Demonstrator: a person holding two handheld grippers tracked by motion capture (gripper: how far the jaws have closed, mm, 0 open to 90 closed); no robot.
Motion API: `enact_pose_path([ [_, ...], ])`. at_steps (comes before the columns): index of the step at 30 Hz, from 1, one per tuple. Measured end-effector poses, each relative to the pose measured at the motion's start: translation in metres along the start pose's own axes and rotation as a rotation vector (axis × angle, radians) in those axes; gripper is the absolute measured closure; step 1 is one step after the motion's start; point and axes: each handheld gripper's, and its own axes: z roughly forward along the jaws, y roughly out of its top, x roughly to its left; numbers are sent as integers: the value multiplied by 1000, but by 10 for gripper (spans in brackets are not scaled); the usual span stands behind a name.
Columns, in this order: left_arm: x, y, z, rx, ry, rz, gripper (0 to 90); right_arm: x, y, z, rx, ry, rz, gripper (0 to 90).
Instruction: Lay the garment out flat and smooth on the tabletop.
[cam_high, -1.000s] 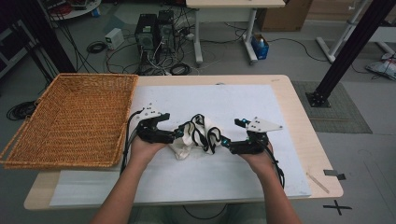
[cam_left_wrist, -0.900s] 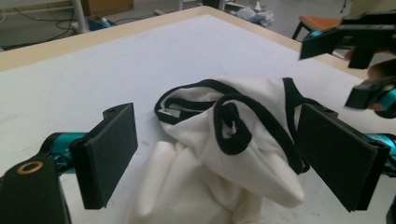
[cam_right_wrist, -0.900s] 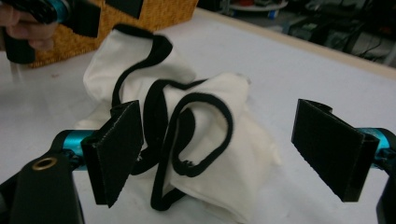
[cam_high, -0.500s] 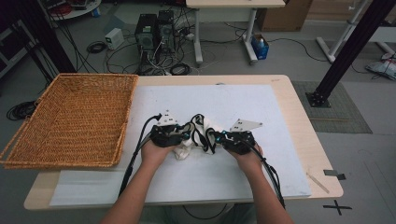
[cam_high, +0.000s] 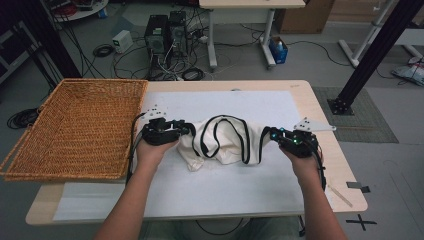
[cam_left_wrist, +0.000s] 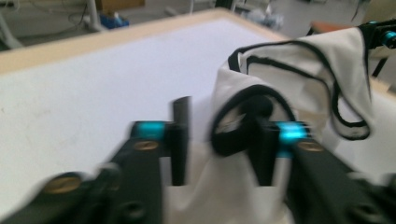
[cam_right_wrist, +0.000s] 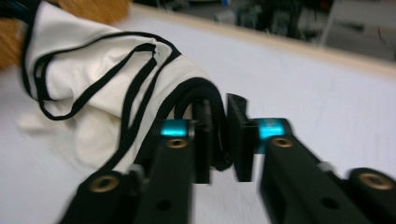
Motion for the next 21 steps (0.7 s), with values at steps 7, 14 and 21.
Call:
enact_pose_path([
  [7, -11, -3, 2, 13, 23, 32, 349, 5, -11, 3, -3, -31, -8, 537],
  [14, -26, -4, -7, -19, -5, 73, 312, 19, -4, -3, -38, -4, -68, 477],
  [21, -59, -26, 14, 53, -82, 160, 316, 46, -33, 17, 83, 76, -122, 453],
])
